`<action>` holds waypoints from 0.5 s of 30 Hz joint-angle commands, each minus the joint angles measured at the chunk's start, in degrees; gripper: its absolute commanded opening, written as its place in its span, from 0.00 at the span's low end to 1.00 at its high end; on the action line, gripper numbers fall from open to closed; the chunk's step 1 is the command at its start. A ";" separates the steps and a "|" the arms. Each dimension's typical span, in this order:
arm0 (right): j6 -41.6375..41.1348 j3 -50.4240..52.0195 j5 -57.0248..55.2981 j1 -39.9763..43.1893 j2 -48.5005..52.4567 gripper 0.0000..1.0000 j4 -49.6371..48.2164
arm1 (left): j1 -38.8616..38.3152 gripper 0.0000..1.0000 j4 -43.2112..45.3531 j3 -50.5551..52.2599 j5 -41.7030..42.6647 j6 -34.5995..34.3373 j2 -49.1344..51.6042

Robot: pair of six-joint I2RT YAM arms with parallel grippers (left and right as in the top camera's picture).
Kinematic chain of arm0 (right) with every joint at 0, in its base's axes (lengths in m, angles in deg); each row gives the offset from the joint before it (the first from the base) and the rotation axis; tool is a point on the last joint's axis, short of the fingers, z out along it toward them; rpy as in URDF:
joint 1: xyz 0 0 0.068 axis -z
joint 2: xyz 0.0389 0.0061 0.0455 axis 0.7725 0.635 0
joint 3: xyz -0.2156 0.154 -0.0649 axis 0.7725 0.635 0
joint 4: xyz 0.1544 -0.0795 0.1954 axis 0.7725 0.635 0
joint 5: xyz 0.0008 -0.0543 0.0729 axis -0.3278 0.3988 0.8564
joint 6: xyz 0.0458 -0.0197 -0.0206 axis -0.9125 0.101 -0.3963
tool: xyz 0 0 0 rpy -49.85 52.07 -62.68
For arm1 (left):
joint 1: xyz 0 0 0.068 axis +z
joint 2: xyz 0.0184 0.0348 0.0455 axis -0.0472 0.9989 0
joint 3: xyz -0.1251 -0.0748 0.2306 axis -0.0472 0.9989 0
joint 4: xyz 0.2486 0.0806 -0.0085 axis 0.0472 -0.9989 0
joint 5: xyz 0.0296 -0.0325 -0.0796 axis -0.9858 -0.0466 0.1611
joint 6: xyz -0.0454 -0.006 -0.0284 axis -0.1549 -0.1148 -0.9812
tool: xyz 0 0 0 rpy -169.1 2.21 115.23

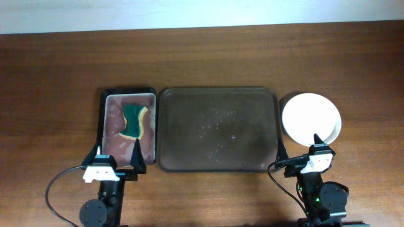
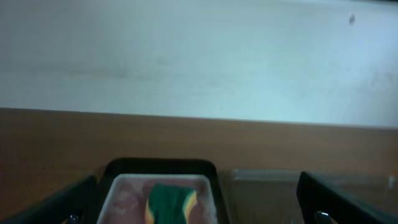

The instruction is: Clean dirty plates on tray and stack at the side

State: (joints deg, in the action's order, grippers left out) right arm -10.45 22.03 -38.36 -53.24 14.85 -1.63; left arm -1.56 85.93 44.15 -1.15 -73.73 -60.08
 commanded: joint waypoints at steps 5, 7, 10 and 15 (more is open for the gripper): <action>0.39 0.46 -0.26 0.44 -0.42 0.99 0.13 | -0.35 1.00 -6.29 0.50 2.67 4.28 -0.50; 0.39 0.46 -0.24 0.44 -0.42 0.99 0.13 | -0.35 1.00 -6.29 0.50 2.64 4.28 -0.50; 0.39 0.46 -0.26 0.44 -0.42 0.99 0.11 | -0.35 1.00 -6.32 0.50 2.67 4.28 -0.50; 0.39 0.46 -0.26 0.44 -0.42 0.99 0.13 | -0.35 1.00 -6.32 0.50 2.67 4.28 -0.50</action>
State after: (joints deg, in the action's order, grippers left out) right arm -10.45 22.03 -38.38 -53.24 14.85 -1.61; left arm -1.65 79.68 44.44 0.49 -70.73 -60.26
